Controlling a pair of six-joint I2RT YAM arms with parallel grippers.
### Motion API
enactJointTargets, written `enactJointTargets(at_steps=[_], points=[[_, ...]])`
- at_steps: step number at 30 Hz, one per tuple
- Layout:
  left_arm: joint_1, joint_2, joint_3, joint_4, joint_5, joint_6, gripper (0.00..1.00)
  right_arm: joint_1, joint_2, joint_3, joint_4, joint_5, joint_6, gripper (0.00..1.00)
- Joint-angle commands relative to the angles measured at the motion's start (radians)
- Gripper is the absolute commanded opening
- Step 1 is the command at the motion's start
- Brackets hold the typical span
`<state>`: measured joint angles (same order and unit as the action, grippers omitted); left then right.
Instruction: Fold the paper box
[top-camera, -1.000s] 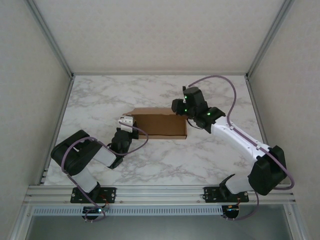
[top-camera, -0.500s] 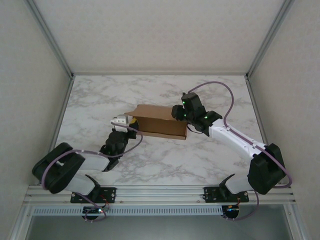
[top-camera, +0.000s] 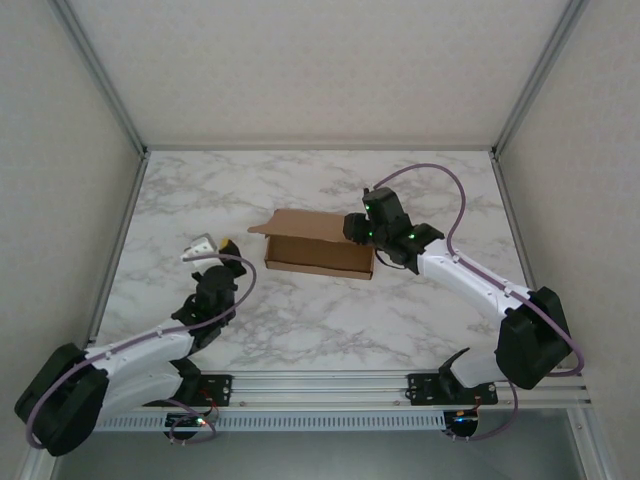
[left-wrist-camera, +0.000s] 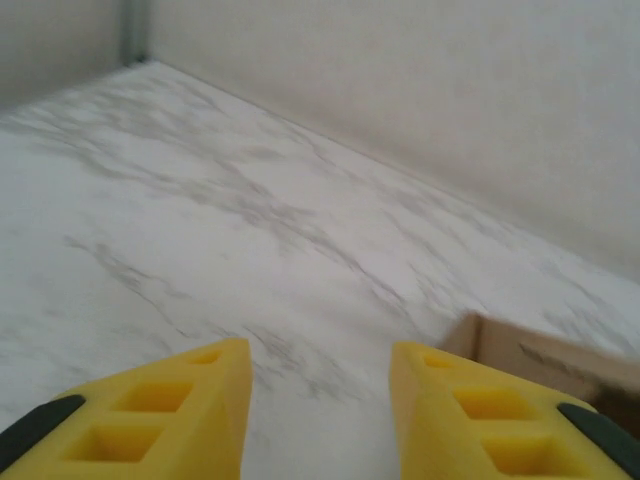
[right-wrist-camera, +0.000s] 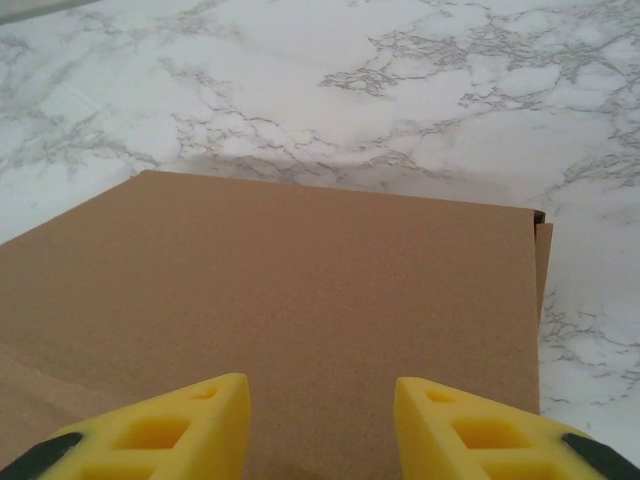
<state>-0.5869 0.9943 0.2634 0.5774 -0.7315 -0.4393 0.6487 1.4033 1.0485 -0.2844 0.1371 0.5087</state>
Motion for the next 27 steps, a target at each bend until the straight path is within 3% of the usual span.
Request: enactJointTargets(at_steps=[1, 6, 10, 15, 21, 27], points=[[0.067, -0.009, 0.153, -0.223, -0.069, -0.075, 0.43, 0.007, -0.039, -0.023, -0.023, 0.016, -0.059, 0.43], [0.2, 0.146, 0.459, -0.427, 0.289, -0.004, 0.53, 0.006, -0.051, -0.047, -0.038, 0.022, -0.104, 0.43], [0.243, 0.272, 0.596, -0.454, 0.482, 0.07, 0.57, 0.005, -0.045, -0.069, -0.037, -0.003, -0.132, 0.43], [0.299, 0.442, 0.704, -0.504, 0.72, 0.052, 0.57, 0.006, -0.022, -0.069, -0.066, -0.032, -0.157, 0.44], [0.31, 0.557, 0.73, -0.523, 0.883, 0.04, 0.59, -0.006, -0.051, -0.049, -0.089, -0.032, -0.148, 0.54], [0.317, 0.606, 0.702, -0.508, 0.938, 0.045, 0.6, -0.132, -0.093, -0.008, -0.14, -0.192, -0.079, 0.67]])
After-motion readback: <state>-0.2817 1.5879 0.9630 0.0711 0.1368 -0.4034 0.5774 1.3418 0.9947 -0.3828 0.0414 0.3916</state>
